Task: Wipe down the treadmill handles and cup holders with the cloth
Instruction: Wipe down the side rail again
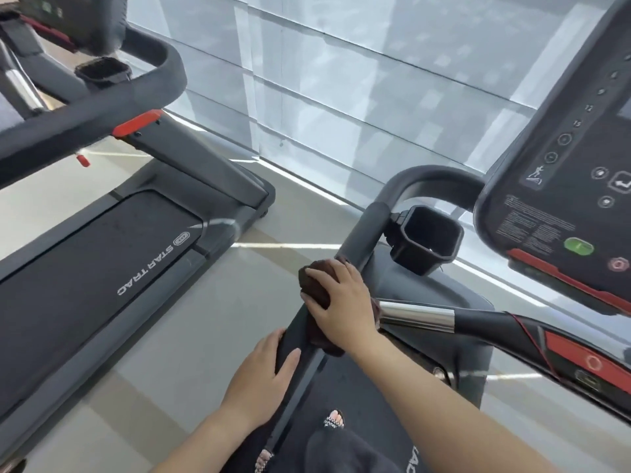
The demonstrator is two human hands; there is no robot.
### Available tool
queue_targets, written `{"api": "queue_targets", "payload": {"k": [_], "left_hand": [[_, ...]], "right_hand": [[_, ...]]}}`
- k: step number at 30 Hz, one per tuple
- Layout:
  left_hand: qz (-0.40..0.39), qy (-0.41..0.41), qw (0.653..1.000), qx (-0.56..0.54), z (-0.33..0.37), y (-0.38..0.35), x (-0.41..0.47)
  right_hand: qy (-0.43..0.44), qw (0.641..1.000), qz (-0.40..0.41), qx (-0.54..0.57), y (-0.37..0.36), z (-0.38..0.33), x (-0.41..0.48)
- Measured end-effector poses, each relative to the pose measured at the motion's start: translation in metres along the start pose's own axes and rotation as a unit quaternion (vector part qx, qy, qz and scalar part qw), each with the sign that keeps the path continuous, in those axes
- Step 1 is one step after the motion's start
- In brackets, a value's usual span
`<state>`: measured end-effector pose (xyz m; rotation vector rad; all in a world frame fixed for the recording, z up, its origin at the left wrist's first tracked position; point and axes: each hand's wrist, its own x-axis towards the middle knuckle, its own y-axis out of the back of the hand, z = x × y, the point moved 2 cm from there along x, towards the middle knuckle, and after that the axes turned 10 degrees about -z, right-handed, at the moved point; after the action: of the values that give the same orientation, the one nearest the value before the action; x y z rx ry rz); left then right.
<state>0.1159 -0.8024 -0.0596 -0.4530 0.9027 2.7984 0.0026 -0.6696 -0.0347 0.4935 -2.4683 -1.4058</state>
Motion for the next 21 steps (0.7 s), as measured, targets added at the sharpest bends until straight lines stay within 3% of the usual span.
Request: {"api": "queue_targets", "payload": {"k": [11,21], "left_hand": [[-0.004,0.052,0.999,0.008,0.000,0.001,-0.002],[0.005,0.075,0.997,0.019,-0.004,-0.001,0.000]], "right_hand": [[-0.085,0.995,-0.026,-0.042,0.004,0.016,0.063],[0.022,0.999,-0.029,0.024,0.007,0.028,0.025]]}}
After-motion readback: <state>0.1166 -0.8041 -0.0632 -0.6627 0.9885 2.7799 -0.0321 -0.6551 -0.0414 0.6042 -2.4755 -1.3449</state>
